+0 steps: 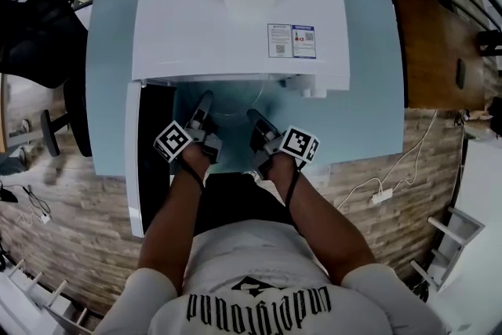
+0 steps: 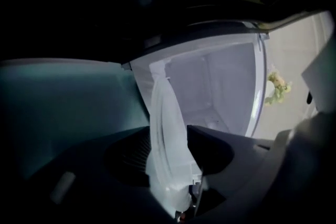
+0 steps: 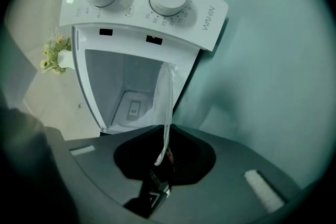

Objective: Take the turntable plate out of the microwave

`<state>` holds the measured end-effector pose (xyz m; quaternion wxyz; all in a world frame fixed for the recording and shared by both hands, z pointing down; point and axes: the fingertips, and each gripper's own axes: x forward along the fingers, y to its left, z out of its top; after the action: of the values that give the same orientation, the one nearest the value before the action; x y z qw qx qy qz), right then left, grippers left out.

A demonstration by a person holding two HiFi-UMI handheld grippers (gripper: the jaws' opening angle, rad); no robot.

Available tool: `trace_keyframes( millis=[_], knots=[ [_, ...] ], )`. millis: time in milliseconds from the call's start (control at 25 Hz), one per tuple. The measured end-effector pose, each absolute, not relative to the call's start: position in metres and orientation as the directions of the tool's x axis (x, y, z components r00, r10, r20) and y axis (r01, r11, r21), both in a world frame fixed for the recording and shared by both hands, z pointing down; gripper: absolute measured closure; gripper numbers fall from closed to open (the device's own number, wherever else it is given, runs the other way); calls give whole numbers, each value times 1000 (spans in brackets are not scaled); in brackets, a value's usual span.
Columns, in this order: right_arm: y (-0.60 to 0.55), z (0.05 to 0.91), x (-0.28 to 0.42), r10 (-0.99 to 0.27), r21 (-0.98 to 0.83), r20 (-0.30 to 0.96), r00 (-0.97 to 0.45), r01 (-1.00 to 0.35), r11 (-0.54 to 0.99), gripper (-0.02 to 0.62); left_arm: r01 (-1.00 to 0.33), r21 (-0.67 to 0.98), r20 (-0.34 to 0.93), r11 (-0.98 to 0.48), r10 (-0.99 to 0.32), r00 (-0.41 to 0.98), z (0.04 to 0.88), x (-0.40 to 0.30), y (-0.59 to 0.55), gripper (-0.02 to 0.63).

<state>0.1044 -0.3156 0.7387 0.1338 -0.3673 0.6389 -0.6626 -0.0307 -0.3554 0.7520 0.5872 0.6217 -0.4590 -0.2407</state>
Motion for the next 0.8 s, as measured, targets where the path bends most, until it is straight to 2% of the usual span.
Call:
trace_keyframes(
  millis=[160,240,280,360,680,800],
  knots=[
    [-307,738,106,-633,-943,322,-704,-299,-147,558,-213,972,193,96,-841,505,754,-22,-362,371],
    [-304,738,107,-629,-942,324,-707,-303,-145,558,-225,970,200,95,-836,511,752,-21,-361,376],
    [-303,738,108,-628,-942,323,-708,-305,-142,557,-237,966,211,100,-834,510,752,-21,-360,429],
    [-302,736,109,-626,-941,321,-710,-311,-131,557,-235,965,222,115,-833,506,753,-21,-357,494],
    [-289,729,113,-617,-941,315,-721,-323,-103,555,-164,981,175,109,-862,476,750,-20,-339,517],
    [-281,726,115,-613,-943,307,-728,-318,-94,552,-176,980,165,90,-864,476,745,-19,-332,523]
  ],
)
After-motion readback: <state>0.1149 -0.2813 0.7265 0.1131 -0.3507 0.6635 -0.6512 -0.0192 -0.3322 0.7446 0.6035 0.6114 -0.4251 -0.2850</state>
